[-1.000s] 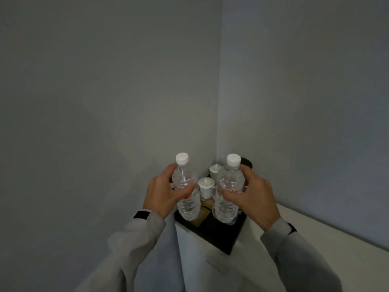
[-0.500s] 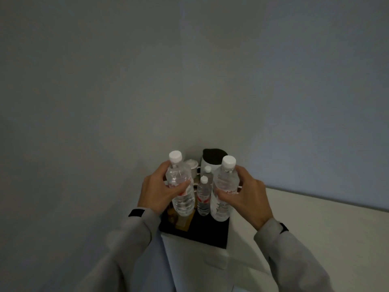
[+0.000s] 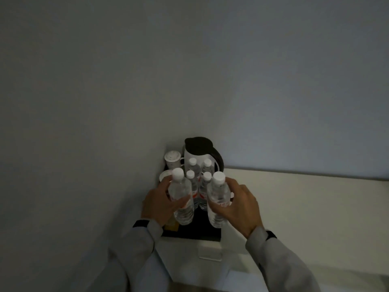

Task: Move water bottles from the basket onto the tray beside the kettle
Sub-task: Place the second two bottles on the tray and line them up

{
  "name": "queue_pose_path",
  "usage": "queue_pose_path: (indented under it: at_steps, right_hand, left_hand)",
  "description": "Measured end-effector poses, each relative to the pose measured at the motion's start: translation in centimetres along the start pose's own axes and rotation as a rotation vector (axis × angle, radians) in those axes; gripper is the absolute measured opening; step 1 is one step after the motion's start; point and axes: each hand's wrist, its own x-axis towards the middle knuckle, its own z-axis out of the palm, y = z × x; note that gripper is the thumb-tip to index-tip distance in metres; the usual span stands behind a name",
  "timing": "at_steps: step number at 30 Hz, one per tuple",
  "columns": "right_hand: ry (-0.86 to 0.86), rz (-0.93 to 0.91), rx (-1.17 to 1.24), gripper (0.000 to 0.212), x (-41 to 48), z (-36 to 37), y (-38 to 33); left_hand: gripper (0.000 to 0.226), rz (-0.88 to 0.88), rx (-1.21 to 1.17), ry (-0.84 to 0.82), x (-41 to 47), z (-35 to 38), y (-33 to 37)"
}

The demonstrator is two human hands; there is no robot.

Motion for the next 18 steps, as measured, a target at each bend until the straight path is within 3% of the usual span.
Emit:
queue_pose_path:
  at_steps: [6,11,18]
  right_hand:
    - [-0.003,0.135,0.016,0.077,-0.2,3.6,1.7]
    - [-0.032,0.200,0.012,0.068,0.4,6.4,2.9]
    - [-0.098,0.273,0.037,0.070,1.0,9.1,4.7]
  left_hand:
    - [0.078,-0.076,-0.067,-0.096,1.5,2.1,-3.7]
    - [0.084,-0.126,-0.093,-0.110,2.3,3.4,-5.8]
    - [0.073,-0.126,-0.081,-0.124,2.9,4.9,-7.3]
